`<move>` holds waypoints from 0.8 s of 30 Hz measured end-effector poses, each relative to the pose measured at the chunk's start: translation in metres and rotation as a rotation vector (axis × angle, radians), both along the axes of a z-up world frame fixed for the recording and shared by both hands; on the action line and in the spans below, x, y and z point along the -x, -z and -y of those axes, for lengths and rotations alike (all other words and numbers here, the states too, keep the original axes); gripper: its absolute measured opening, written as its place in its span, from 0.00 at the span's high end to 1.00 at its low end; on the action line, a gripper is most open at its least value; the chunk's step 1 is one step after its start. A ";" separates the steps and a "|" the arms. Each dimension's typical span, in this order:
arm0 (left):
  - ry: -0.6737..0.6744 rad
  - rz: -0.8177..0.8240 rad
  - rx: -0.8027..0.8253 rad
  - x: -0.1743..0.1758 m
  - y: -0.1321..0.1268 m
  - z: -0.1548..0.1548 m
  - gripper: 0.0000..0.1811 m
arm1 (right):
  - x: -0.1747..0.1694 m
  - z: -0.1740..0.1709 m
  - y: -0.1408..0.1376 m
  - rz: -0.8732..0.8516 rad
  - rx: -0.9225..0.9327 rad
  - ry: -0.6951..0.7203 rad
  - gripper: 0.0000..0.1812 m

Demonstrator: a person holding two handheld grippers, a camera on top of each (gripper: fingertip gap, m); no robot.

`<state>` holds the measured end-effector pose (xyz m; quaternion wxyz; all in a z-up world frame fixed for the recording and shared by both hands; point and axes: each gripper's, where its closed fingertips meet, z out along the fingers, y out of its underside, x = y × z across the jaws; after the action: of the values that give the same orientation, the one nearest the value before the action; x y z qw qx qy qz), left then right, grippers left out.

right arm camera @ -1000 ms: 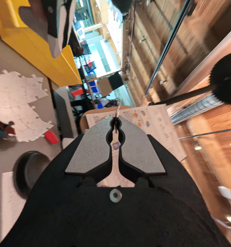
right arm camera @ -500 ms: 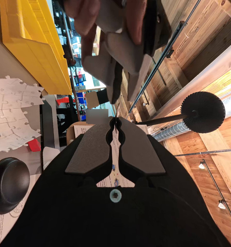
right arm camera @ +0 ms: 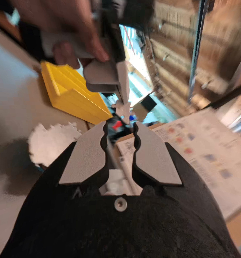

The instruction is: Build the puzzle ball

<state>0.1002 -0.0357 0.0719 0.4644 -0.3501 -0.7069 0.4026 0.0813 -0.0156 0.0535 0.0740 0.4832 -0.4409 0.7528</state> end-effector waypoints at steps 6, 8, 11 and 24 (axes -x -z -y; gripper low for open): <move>-0.049 -0.231 0.186 0.010 -0.023 -0.006 0.99 | 0.002 -0.002 -0.024 0.721 -0.687 -0.484 0.86; -0.050 -0.275 0.204 0.015 -0.023 -0.011 0.99 | 0.005 -0.002 -0.029 0.811 -0.743 -0.537 0.91; -0.042 -0.330 0.213 0.022 -0.022 -0.017 1.00 | 0.002 0.000 -0.024 0.839 -0.811 -0.552 0.90; -0.002 0.332 0.573 0.011 0.040 -0.015 0.84 | 0.003 -0.009 0.011 0.379 -0.936 -0.402 0.99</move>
<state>0.0888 -0.0202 0.0317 0.2248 -0.5266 -0.6313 0.5230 0.0787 -0.0062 0.0427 -0.3753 0.3951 -0.6335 0.5494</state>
